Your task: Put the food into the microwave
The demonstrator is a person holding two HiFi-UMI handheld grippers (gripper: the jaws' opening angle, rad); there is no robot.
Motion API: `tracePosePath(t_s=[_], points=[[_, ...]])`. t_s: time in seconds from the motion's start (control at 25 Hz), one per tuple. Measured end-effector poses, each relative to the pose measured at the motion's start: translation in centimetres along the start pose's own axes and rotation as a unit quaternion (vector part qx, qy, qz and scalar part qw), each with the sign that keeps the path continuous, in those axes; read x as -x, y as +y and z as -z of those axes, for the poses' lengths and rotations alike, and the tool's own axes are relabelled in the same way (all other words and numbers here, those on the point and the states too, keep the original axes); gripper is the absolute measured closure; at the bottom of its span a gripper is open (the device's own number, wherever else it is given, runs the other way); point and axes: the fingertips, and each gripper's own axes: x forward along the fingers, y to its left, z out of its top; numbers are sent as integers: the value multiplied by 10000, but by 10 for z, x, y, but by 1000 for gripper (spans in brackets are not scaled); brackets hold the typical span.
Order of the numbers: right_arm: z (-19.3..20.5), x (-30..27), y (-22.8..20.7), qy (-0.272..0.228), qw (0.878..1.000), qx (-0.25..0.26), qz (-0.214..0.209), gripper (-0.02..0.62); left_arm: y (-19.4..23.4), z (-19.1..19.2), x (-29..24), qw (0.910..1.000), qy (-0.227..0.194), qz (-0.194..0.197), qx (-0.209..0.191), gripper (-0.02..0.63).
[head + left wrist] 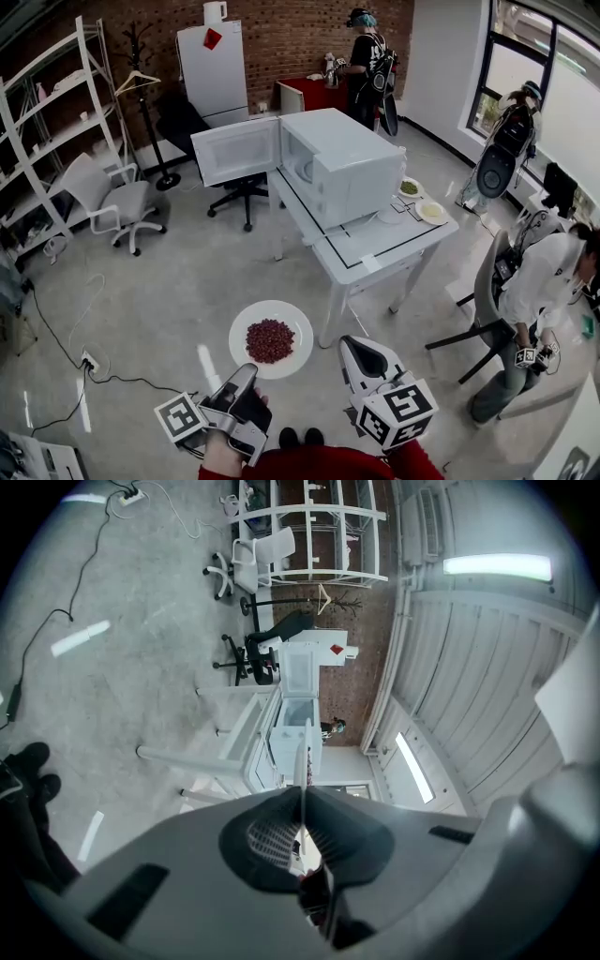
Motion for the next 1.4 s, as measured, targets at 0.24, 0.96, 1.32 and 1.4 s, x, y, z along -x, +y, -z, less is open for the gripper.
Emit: tracePosePath(t_s=[0.24, 0.96, 1.32, 1.4], points=[[0, 3, -19, 8, 10000, -76, 63, 581, -4, 1, -9, 9999, -130, 16, -92, 584], [-10, -9, -43, 41, 9999, 73, -114, 581, -19, -5, -40, 9989, -356, 123, -269, 584], [-14, -51, -43, 98, 9998, 58, -171, 581, -18, -37, -66, 9992, -296, 67, -242, 584], [-13, -66, -46, 133, 9998, 46, -156, 581, -15, -50, -76, 9993, -281, 56, -220, 584]])
